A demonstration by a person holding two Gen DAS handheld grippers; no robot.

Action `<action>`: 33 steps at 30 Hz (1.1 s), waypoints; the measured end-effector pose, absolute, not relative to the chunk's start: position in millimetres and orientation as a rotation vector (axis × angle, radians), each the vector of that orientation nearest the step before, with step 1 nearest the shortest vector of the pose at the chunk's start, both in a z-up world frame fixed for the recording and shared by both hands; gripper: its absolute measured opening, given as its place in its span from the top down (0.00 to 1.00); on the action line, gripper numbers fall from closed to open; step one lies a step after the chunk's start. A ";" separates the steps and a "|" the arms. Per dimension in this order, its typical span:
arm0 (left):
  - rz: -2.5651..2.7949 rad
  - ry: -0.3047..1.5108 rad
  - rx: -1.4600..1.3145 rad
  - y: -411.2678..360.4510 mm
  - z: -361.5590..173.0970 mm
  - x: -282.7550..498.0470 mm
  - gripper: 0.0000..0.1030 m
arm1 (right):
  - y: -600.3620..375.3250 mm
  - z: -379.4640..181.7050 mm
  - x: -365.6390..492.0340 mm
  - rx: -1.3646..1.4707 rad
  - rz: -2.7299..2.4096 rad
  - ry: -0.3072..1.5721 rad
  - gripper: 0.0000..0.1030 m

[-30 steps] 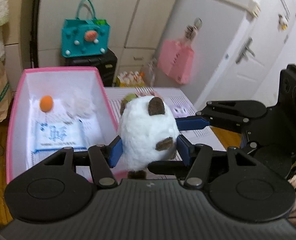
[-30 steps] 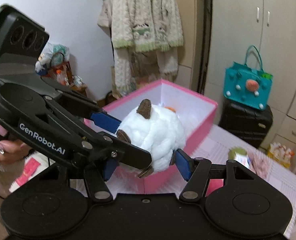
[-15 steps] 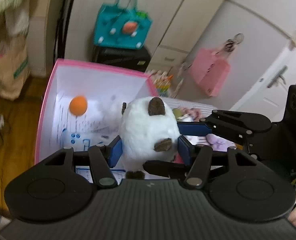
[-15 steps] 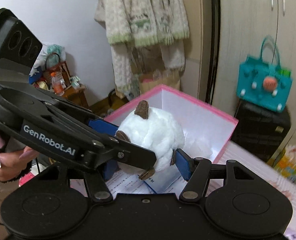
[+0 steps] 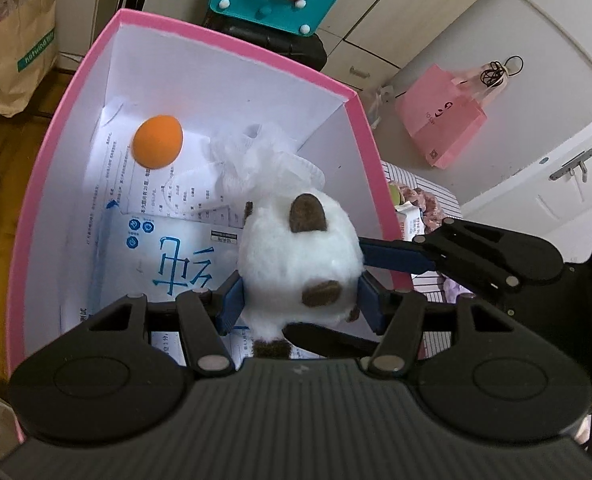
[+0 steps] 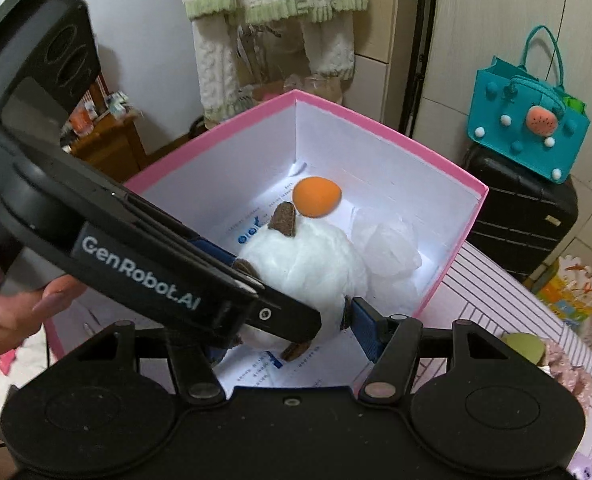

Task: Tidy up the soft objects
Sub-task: 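Open both tools to drop the white plush into the box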

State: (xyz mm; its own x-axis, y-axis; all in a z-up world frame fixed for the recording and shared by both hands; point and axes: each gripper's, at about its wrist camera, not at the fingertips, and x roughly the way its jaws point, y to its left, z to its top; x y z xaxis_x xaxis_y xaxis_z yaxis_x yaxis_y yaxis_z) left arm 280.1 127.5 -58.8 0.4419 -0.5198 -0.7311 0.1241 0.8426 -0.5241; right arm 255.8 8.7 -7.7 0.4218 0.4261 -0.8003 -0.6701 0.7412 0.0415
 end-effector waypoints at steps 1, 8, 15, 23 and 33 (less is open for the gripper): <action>-0.415 1.045 -0.432 127.2 -60.1 280.5 0.44 | 9.6 -8.3 254.5 -0.319 0.696 0.897 0.35; -0.375 1.011 -0.420 124.3 -60.4 272.3 0.44 | 11.8 -7.5 244.2 -0.445 0.638 0.811 0.34; -0.338 0.899 -0.343 116.0 -40.9 244.1 0.43 | -2.6 5.2 225.7 -0.422 0.669 0.754 0.35; -0.286 0.773 -0.306 109.7 -19.1 202.7 0.42 | -27.4 22.3 206.9 -0.311 0.758 0.778 0.35; -0.332 0.780 -0.210 87.5 8.0 161.7 0.42 | -62.8 56.8 153.0 -0.245 0.751 0.731 0.35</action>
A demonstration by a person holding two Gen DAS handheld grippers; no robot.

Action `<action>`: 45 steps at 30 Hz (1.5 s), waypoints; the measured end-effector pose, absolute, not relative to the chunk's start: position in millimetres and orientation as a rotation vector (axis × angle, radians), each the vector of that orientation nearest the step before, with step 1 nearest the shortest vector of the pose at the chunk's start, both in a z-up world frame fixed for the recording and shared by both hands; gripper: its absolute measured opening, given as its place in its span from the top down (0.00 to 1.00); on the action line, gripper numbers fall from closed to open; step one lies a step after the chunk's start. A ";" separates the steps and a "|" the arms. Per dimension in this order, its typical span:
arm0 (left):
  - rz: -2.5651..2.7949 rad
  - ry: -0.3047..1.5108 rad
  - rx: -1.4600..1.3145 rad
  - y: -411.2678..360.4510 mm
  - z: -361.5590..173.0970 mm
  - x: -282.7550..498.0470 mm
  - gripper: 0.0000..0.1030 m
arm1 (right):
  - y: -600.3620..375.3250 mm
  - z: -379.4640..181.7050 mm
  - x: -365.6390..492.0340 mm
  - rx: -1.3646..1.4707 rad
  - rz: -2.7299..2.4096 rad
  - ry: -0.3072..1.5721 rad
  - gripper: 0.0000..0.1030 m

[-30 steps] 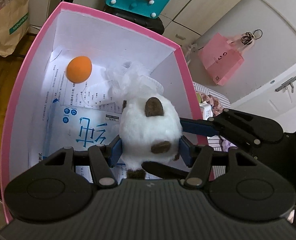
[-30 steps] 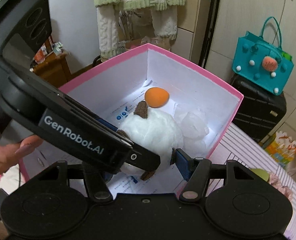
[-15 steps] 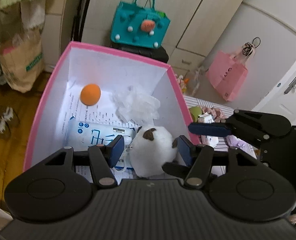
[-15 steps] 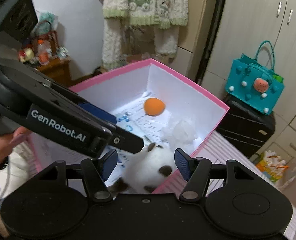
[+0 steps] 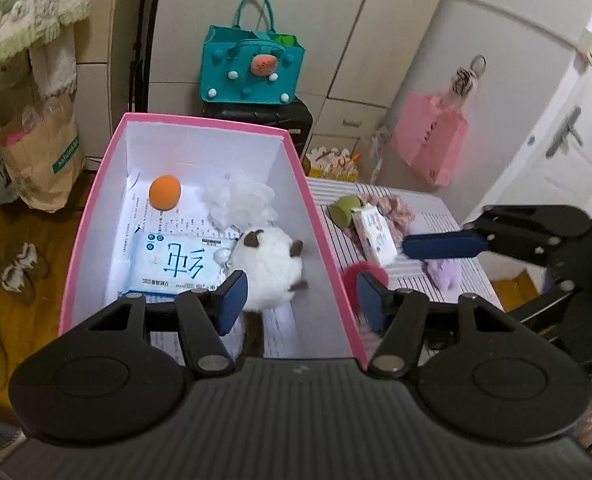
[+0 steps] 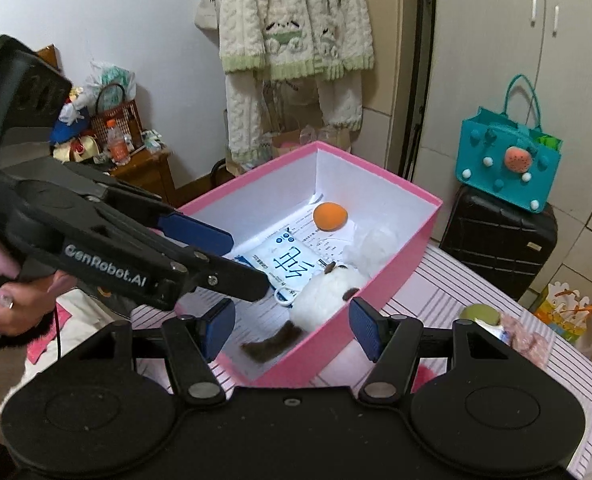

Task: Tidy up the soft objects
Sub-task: 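Open both tools to drop the white plush into the box, then move the left tool toward the pink pom-pom while the right tool approaches the white wipes packet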

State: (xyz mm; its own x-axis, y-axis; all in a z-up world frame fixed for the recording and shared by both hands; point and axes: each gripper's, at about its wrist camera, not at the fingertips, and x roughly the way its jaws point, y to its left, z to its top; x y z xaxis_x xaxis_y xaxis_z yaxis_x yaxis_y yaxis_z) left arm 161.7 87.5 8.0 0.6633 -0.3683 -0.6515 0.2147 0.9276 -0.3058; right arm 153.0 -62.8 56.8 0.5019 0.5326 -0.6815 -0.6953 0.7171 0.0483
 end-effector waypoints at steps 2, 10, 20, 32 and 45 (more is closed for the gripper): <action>-0.336 0.792 -0.180 83.8 17.2 153.6 0.42 | -74.3 65.5 139.8 -0.230 0.753 0.717 0.35; -0.446 0.842 -0.129 64.5 52.0 124.0 0.41 | -125.8 83.9 93.6 -0.152 0.736 0.703 0.34; -0.509 0.866 0.002 21.8 61.5 93.6 0.41 | -176.9 79.2 52.8 -0.142 0.660 0.685 0.33; -0.593 0.838 0.125 -31.6 47.8 78.1 0.40 | -216.6 39.7 44.6 -0.071 0.662 0.680 0.33; -0.567 0.764 0.112 -77.0 -7.3 120.1 0.40 | -248.9 -15.8 94.8 -0.067 0.610 0.712 0.33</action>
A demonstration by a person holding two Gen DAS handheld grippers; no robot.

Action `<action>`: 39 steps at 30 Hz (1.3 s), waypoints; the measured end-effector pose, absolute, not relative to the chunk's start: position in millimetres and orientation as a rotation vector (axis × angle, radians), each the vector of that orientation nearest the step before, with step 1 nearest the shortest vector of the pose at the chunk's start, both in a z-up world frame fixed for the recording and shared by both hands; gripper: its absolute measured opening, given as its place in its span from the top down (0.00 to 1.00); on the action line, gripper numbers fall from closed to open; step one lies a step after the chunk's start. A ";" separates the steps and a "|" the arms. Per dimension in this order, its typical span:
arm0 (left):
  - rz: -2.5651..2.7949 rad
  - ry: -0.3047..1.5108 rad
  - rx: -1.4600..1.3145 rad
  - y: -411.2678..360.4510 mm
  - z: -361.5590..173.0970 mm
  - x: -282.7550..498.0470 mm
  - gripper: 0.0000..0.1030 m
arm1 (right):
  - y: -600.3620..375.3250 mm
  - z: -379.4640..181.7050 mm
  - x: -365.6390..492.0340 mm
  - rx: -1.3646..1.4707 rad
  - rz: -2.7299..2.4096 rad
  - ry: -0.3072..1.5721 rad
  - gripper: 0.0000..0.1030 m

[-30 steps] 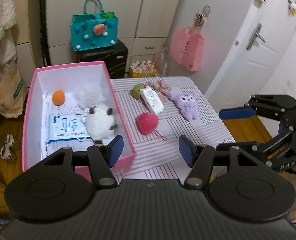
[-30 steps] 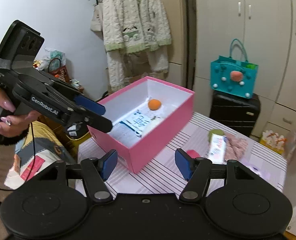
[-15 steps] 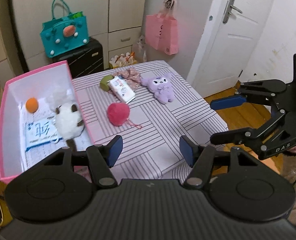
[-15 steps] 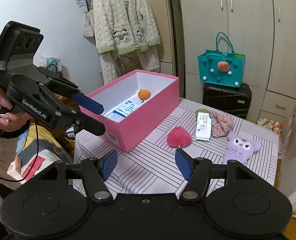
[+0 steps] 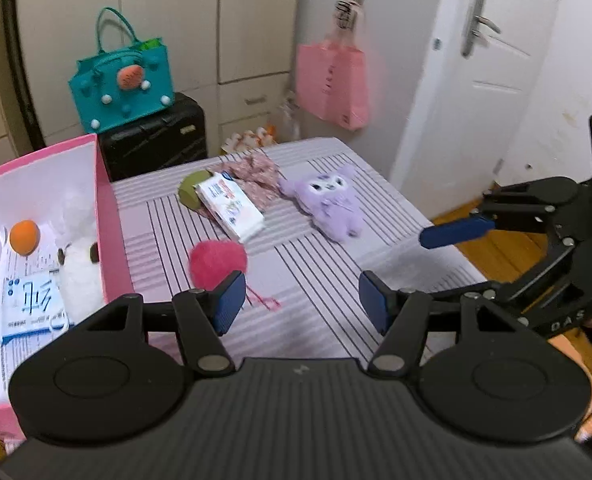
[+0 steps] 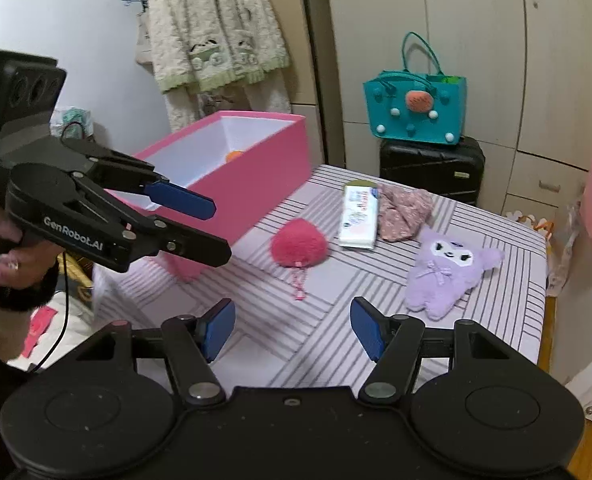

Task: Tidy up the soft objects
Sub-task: 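Move the left tool toward the pink pom-pom while the right tool approaches the white wipes packet, then grasp the pink pom-pom with the left tool while the right tool grasps the white wipes packet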

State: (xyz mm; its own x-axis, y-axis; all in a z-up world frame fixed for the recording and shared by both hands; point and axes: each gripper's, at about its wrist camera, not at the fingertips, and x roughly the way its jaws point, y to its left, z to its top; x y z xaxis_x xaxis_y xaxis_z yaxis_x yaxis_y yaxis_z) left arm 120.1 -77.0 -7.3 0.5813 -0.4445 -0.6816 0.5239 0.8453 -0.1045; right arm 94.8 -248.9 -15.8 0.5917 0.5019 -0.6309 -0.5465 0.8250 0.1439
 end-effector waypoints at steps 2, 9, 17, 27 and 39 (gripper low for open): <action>-0.539 0.741 0.114 -81.6 -16.7 128.7 0.40 | -252.4 -24.1 106.4 -0.071 0.599 0.704 0.33; -0.397 0.709 0.154 -94.1 -47.8 165.3 0.40 | -265.2 -49.6 158.1 0.003 0.564 0.686 0.33; -0.269 0.717 0.146 -102.2 -71.2 184.5 0.40 | -251.8 -62.7 208.5 0.057 0.567 0.667 0.33; -0.240 0.669 0.175 -110.8 -95.2 188.5 0.44 | -210.3 -74.5 258.2 -0.045 0.649 0.740 0.33; -0.198 0.672 0.102 -109.2 -109.9 200.2 0.47 | -182.2 -91.1 288.5 -0.164 0.586 0.788 0.41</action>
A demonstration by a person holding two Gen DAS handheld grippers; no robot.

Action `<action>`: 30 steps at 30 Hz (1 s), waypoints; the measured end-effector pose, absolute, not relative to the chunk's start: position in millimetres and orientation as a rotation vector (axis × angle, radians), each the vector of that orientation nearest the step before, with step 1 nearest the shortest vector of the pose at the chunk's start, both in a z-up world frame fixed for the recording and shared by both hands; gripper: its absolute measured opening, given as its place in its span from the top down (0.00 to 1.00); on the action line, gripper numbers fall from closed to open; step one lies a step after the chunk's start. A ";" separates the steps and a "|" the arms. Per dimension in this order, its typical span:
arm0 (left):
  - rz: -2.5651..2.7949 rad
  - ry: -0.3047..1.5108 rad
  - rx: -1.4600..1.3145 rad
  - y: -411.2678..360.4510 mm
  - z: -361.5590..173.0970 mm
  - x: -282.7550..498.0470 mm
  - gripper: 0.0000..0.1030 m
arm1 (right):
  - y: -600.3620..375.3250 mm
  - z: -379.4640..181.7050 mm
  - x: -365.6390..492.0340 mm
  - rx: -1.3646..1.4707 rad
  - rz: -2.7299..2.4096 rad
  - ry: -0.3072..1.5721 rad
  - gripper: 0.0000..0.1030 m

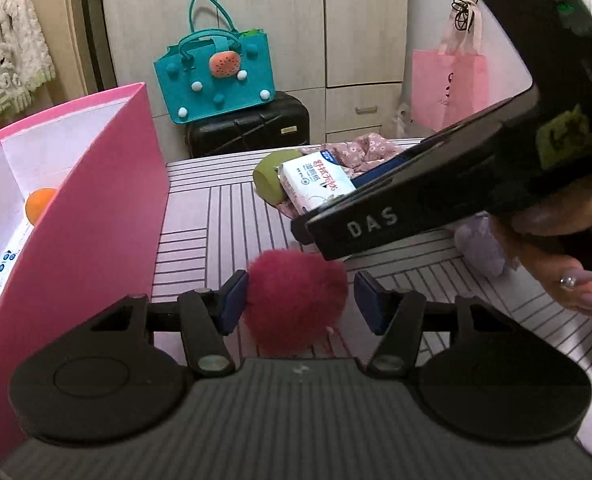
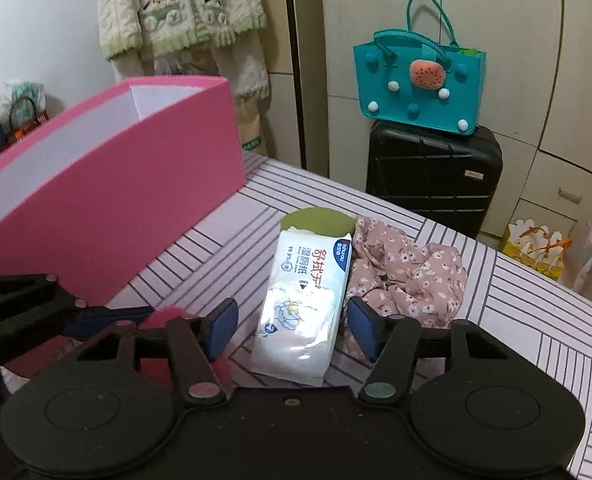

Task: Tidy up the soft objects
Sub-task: 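Grasp the pink pom-pom with the left tool while the right tool grasps the white wipes packet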

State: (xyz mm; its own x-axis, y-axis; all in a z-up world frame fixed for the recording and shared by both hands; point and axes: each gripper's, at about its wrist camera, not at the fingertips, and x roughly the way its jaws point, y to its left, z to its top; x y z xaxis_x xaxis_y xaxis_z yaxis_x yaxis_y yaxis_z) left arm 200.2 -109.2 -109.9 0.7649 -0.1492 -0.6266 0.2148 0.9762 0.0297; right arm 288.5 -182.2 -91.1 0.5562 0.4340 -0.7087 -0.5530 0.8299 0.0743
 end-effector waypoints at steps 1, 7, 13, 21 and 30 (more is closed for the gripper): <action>-0.194 0.670 0.105 -109.3 -110.7 200.5 0.51 | -180.3 -93.0 288.9 -0.176 0.575 0.791 0.48; -0.186 0.676 0.105 -105.2 -114.0 206.1 0.55 | -188.7 -93.2 284.2 -0.117 0.530 0.790 0.55; -0.239 0.659 0.140 -105.7 -117.0 204.2 0.57 | -200.5 -97.5 279.9 -0.001 0.517 0.836 0.55; -0.258 0.665 0.146 -102.2 -113.8 200.2 0.61 | -212.2 -93.4 263.7 0.042 0.512 0.830 0.56; -0.261 0.681 0.111 -97.0 -111.5 199.0 0.61 | -226.7 -86.3 252.1 0.096 0.531 0.812 0.56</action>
